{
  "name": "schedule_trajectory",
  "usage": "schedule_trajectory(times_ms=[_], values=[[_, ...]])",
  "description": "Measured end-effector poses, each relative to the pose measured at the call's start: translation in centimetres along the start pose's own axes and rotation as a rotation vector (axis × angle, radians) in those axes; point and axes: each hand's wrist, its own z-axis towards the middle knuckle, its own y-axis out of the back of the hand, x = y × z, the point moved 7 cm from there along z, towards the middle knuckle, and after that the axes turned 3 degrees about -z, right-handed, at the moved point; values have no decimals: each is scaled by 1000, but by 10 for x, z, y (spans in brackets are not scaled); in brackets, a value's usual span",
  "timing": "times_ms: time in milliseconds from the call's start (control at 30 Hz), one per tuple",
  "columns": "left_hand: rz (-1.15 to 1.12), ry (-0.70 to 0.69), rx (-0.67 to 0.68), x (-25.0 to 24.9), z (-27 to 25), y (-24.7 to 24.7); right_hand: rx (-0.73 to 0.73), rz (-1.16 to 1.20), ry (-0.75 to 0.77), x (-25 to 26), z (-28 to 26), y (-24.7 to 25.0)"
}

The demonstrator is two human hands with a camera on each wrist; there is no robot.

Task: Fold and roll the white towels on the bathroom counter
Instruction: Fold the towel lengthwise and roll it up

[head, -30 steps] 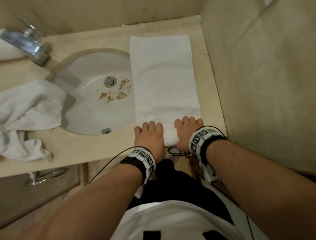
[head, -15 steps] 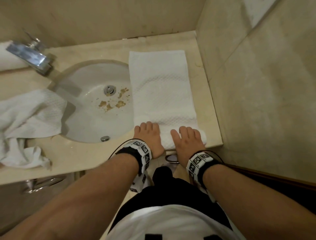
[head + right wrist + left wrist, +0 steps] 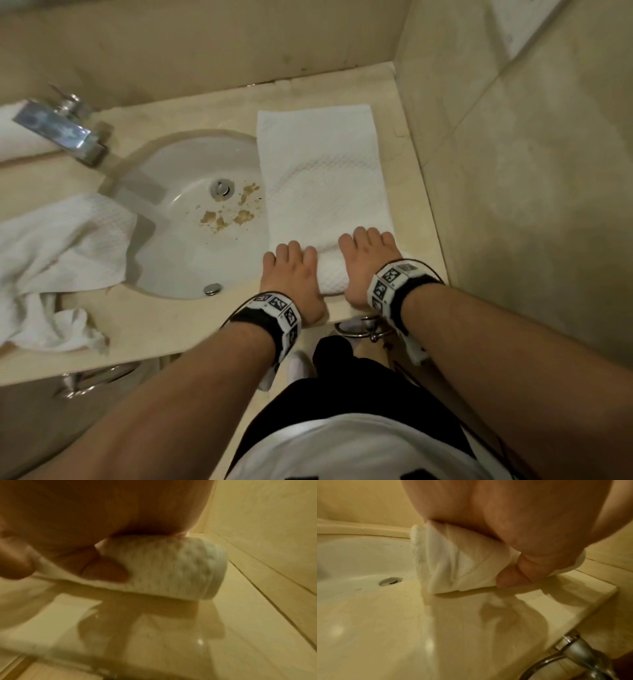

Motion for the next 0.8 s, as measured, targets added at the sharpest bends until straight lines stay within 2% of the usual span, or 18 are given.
schedule_trajectory(times_ms=[167,233,433,667,800], values=[[-15,-5,-20,5,18,6,-156,-44,8,2,-18,-15],[-19,-21,-32,6,18,8,-176,-56,12,-1,-17,-17],[-10,-60,-139,-8,-12,1,-18,-69,4,-3,1,-13],[-34,3,-160,-2,6,1,-3,-114,-20,-5,11,-11],[-42,38,-198,-7,-7,-4,11,-139,-14,-2,2,-12]])
